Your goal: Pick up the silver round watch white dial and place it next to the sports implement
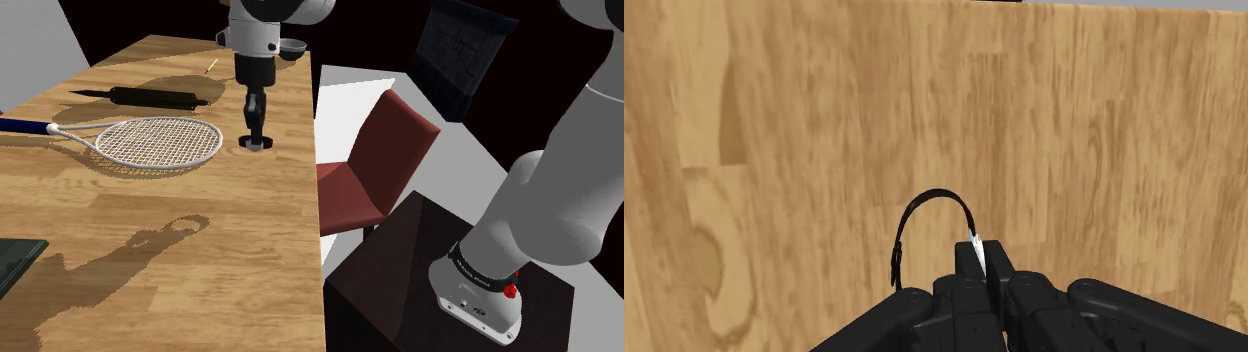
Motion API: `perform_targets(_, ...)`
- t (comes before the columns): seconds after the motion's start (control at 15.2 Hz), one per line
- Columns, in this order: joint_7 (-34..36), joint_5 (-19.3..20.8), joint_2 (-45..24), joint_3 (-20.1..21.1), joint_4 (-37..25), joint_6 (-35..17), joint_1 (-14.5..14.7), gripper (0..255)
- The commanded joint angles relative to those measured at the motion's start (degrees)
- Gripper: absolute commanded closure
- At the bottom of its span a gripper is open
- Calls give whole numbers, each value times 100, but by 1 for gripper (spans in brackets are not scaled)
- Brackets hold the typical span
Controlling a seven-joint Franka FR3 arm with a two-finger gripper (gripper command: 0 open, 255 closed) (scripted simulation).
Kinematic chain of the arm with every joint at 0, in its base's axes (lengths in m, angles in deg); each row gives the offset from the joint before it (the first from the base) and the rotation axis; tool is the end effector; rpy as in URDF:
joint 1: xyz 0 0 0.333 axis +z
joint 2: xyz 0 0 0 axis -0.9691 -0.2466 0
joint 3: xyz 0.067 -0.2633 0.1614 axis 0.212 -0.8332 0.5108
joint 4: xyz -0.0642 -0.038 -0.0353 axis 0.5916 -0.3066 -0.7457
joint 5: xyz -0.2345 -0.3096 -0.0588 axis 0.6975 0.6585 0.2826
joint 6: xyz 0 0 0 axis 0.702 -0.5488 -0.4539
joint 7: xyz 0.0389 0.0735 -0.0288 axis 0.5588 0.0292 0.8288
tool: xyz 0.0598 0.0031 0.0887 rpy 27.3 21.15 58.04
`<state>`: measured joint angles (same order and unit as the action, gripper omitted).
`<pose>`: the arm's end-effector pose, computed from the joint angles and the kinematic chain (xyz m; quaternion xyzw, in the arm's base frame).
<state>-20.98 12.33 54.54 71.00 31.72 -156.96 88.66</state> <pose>0.5217 0.2426 0.4649 -0.9169 -0.3860 0.0383 0.0943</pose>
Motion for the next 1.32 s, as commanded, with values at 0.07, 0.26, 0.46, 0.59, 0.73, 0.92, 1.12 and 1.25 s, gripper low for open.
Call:
perform_targets(0.07,-171,119,-553,-113,-702,191,-115,255)
perform_targets(0.26,-316,218,-1131,-208,-1508,454,-215,255)
perform_targets(0.46,-446,307,-1773,-292,-2452,788,-303,255)
perform_targets(0.59,-523,362,-2257,-341,-3194,1065,-353,255)
perform_targets(0.73,-589,417,-2814,-383,-4081,1411,-396,255)
perform_targets(0.92,-651,499,-3862,-430,-5832,2134,-426,255)
perform_targets(1.12,-690,490,-3761,-433,-5427,1833,-440,255)
perform_targets(1.25,-714,486,-3716,-435,-5196,1648,-448,255)
